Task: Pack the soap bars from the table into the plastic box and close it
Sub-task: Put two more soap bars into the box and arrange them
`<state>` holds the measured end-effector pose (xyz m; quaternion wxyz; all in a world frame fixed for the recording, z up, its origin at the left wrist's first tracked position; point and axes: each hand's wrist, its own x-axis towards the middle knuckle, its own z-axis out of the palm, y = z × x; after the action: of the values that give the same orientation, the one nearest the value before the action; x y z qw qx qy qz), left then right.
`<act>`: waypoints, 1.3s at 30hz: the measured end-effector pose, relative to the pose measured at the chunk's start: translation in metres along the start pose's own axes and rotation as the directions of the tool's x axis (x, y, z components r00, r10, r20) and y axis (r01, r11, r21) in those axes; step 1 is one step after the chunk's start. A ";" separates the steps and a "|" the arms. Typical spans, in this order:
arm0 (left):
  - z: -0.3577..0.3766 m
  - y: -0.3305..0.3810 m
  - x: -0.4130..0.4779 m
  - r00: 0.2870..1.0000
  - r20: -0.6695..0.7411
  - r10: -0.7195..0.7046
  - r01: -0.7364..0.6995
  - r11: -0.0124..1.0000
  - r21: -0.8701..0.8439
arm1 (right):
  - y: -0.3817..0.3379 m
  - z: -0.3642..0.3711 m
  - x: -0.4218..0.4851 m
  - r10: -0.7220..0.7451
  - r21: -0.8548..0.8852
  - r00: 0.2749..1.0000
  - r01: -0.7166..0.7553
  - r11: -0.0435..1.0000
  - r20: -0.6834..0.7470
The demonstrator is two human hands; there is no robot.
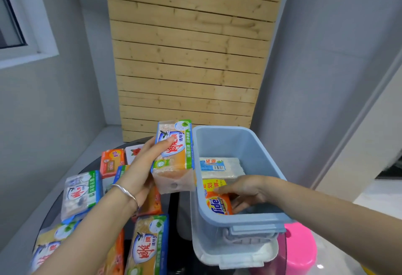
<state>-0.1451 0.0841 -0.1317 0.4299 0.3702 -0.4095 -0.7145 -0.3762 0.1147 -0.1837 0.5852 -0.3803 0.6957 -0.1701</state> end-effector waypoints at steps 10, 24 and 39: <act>0.061 0.026 0.018 0.985 0.167 0.034 -0.045 0.997 0.059 | -0.042 -0.046 -0.098 -0.535 0.098 0.785 0.587 0.803 -0.314; 0.119 -0.044 0.089 0.966 0.159 -0.205 0.076 0.809 0.582 | -0.001 -0.065 -0.078 -0.484 -0.001 0.814 0.511 0.860 -0.322; 0.104 -0.060 0.114 0.913 0.190 -0.361 0.141 0.717 0.683 | 0.021 -0.047 -0.077 -0.628 -0.819 0.730 0.169 0.549 -0.271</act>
<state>-0.2961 0.0247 -0.1654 0.1005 0.4327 -0.6408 -0.6261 -0.4258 0.1742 -0.1331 0.0970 -0.6761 0.7232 -0.1022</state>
